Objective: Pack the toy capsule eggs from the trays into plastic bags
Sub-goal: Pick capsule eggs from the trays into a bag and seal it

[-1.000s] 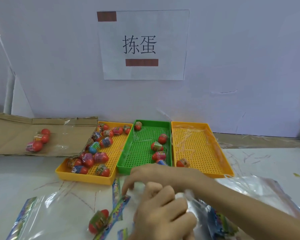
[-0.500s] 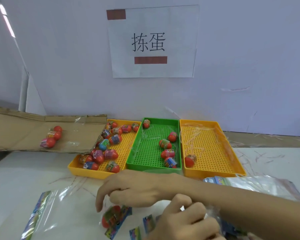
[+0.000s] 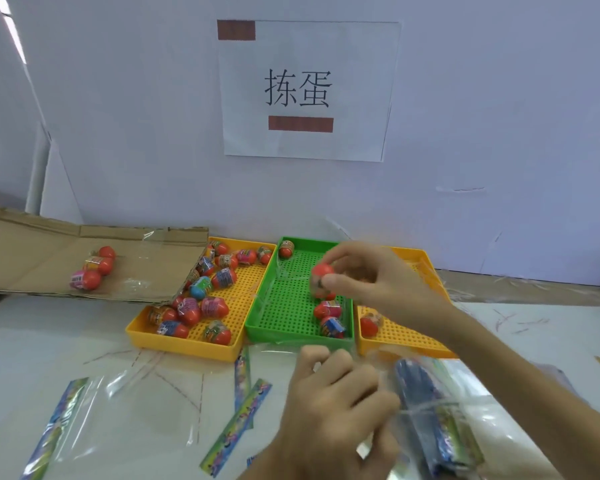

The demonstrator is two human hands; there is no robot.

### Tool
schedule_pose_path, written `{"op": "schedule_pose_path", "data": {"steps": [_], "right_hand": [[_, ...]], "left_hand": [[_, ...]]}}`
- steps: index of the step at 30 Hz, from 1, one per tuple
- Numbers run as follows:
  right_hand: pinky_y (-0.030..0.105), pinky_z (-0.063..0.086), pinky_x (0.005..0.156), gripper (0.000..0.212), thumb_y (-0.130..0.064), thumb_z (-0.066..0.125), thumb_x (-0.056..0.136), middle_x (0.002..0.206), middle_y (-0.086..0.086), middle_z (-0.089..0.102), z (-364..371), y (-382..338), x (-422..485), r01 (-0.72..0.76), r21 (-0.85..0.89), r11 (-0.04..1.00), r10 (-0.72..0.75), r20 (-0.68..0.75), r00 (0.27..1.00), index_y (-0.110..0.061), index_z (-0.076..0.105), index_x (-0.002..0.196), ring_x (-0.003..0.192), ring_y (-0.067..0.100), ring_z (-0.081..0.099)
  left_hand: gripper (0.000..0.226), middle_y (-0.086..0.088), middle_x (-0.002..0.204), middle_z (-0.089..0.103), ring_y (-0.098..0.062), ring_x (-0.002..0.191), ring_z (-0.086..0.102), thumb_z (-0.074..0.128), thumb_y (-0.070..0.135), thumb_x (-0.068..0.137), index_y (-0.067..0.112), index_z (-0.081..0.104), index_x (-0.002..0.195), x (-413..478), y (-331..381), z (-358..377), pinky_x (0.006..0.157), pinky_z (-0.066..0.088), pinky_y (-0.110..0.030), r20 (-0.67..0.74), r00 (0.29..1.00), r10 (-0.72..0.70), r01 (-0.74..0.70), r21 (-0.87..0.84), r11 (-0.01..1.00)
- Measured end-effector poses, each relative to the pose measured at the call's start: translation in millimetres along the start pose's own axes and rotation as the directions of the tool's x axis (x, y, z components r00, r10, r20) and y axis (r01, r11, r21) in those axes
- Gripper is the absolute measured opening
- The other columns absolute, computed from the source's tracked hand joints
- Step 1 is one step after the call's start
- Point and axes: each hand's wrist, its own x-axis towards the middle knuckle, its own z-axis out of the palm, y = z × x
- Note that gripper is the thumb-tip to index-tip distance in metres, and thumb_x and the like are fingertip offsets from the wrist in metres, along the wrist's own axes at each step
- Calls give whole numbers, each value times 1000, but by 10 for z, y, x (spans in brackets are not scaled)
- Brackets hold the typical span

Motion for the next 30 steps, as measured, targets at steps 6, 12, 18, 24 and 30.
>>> {"op": "schedule_pose_path", "data": {"steps": [6,12,18,24,30], "right_hand": [[20,40,47,17,-35,69,86,85,11,72,-345,374,-459,-140,202,969,207,-367,907,-22,67,97,58,19,51],[14,42,47,5,-29,68,93,83,-6,73,-351,434,-629,-122,125,985,168,-481,861,-29,71,97,53,2,56],[27,44,45,17,-35,69,93,95,-2,73,-143,245,-719,110,113,988,-39,-504,863,-29,72,108,55,20,52],[25,43,51,20,-25,67,92,92,-13,69,48,210,-741,170,-123,978,-207,-425,881,-36,63,108,54,14,47],[11,37,60,10,-23,70,89,100,-8,63,28,222,-727,151,-246,958,-243,-405,881,-28,72,98,67,4,50]], "left_hand": [[14,7,73,53,-17,69,47,56,21,83,19,69,79,49,-287,-37,76,33,-35,30,982,-188,186,56,981],[17,26,73,42,-6,71,46,52,23,86,25,69,87,87,-320,-31,79,32,-30,74,907,-414,414,26,910],[11,22,74,45,-8,73,47,56,26,87,25,66,86,74,-307,-8,79,31,-28,124,903,-411,408,47,912],[12,13,78,55,-14,75,49,62,28,90,21,71,86,68,-325,-2,76,34,-34,117,942,-313,299,121,946],[13,10,83,59,-11,82,49,64,28,89,21,75,88,60,-317,8,78,31,-30,102,955,-277,261,144,955]]}}
